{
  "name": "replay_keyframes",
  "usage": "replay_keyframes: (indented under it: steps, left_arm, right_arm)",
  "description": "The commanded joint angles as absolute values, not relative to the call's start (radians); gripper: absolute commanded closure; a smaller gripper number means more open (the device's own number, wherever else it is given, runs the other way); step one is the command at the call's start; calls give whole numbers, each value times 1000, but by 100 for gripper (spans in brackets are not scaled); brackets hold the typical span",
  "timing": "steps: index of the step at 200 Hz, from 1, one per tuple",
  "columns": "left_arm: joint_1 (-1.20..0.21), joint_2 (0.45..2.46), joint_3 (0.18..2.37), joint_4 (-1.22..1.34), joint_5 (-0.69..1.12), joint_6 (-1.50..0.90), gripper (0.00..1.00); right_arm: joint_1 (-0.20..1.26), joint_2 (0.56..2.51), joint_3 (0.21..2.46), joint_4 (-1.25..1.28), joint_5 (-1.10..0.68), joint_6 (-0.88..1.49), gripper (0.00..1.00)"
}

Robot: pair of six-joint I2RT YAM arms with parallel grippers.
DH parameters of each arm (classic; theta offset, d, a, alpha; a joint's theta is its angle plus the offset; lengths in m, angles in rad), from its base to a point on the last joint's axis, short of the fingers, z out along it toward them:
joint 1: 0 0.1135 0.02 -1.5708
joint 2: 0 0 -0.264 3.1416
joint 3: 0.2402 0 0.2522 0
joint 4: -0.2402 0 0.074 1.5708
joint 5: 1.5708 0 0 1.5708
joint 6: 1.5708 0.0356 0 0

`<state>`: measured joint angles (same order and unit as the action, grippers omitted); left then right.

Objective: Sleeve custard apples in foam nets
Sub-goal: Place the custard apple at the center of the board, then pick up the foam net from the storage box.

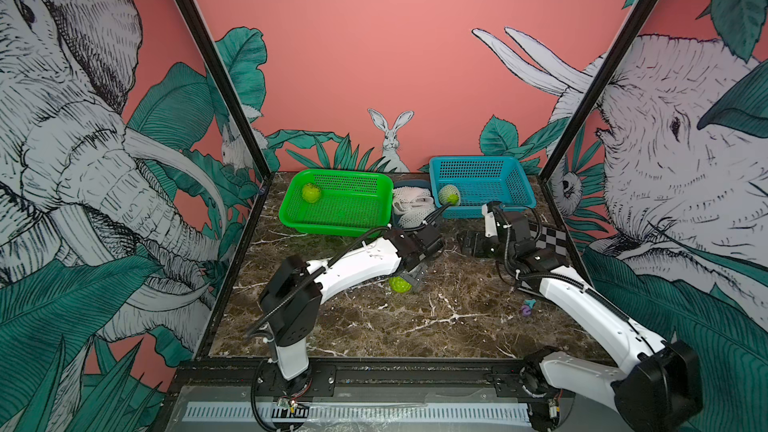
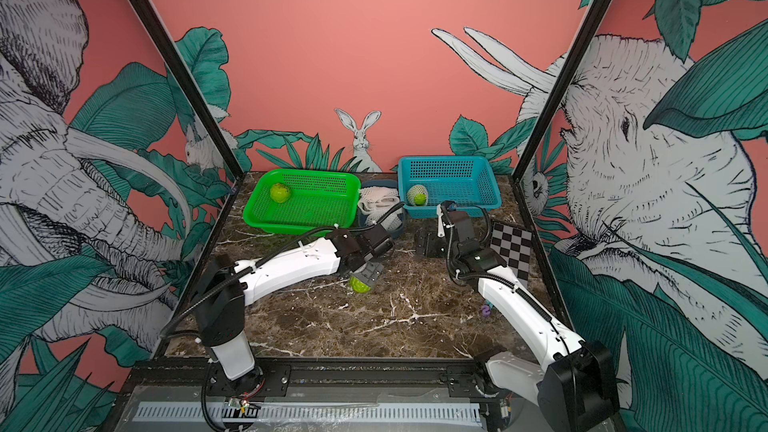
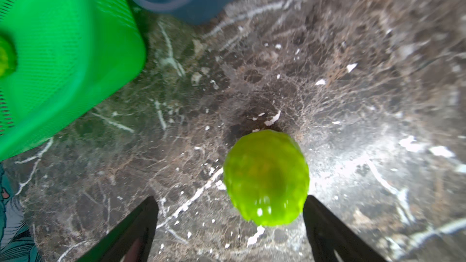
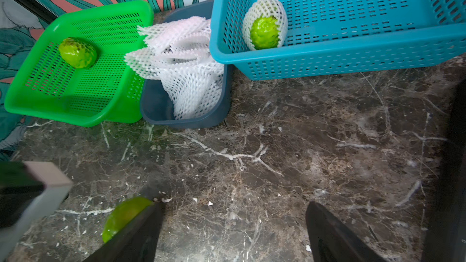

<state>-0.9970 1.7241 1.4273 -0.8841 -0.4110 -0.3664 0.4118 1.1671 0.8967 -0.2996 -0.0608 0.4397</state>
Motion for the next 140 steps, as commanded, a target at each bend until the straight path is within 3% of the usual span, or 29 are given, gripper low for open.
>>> replay_keyframes:
  steps: [1, 72, 101, 140]
  left_arm:
    - [-977, 1596, 1421, -921, -447, -410, 11]
    - [-754, 1268, 1179, -812, -300, -520, 18]
    - [-649, 1194, 1079, -746, -206, -564, 19]
    - [-623, 1195, 1036, -715, -180, -584, 19]
  right_arm:
    - [428, 1220, 966, -307, -104, 418, 14]
    - [500, 1540, 1270, -373, -183, 349, 37]
    - [504, 1701, 1435, -432, -182, 302, 40]
    - [503, 1878, 1633, -476, -144, 250, 44]
